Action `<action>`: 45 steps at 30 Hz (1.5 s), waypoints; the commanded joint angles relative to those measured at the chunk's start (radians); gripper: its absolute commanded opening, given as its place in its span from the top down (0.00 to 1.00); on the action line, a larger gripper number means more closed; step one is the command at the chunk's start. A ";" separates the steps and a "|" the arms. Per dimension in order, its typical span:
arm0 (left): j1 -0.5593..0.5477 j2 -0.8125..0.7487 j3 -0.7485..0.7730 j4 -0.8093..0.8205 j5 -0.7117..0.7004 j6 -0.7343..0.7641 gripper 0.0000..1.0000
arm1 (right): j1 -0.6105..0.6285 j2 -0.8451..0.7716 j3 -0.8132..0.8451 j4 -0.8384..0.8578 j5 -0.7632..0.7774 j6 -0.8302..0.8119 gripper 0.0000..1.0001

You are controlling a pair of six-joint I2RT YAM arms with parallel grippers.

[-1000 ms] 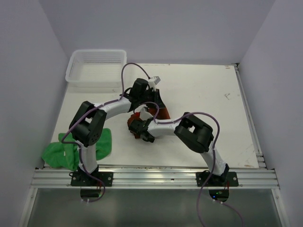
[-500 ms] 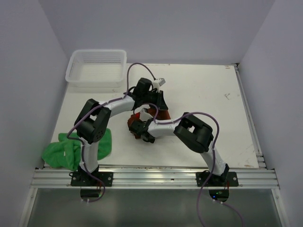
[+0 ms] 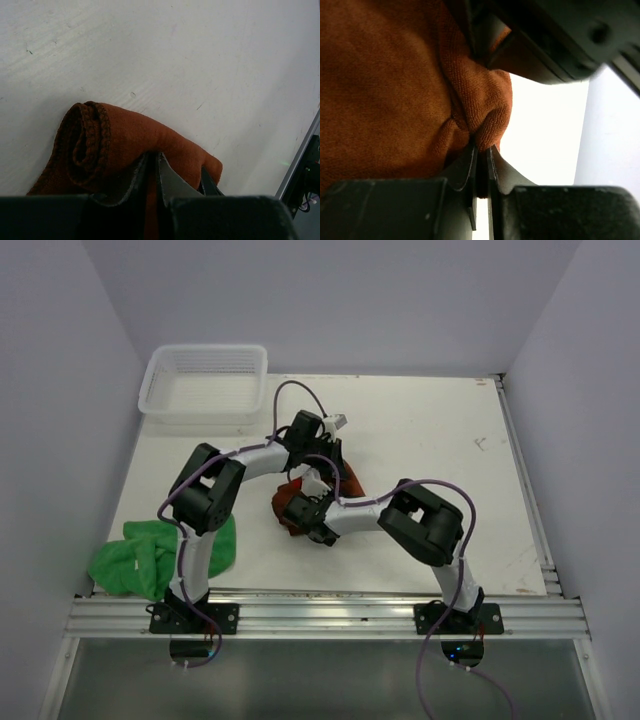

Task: Roll the towels
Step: Roll the towel

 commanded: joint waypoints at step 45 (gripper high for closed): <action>0.036 -0.019 -0.063 0.036 -0.058 -0.008 0.91 | -0.307 -0.747 -0.446 0.371 -0.775 0.406 0.50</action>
